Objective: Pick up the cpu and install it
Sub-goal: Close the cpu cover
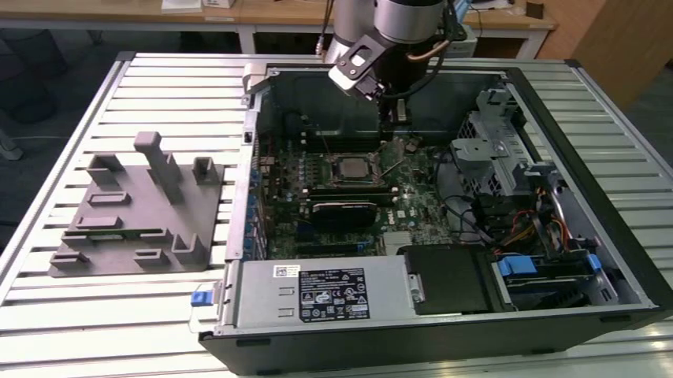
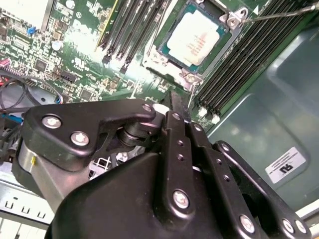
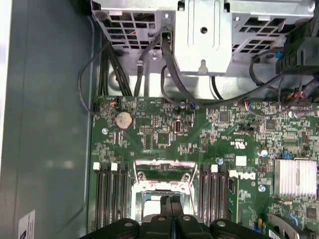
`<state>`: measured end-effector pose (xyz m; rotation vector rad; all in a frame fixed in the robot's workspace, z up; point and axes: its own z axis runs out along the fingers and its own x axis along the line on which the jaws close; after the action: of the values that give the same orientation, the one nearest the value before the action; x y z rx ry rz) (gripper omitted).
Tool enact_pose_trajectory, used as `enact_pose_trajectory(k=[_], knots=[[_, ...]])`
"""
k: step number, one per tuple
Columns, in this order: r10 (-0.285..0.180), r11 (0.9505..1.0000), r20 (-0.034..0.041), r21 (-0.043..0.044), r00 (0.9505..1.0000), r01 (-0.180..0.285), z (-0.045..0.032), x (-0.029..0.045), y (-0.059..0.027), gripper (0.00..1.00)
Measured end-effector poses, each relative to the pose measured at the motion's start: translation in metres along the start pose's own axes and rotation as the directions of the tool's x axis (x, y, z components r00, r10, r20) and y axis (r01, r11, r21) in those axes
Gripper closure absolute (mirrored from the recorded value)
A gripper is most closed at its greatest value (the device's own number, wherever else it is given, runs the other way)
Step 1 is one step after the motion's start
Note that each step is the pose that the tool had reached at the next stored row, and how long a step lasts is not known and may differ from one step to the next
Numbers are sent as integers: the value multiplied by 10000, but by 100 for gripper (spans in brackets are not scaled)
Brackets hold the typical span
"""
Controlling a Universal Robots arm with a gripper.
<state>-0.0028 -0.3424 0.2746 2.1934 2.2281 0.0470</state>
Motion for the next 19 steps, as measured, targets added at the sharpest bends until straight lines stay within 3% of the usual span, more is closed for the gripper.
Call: enact_pose_trajectory(k=[19], knots=[[1,10000,-4,46,10000,-1,15,-3,205,89]])
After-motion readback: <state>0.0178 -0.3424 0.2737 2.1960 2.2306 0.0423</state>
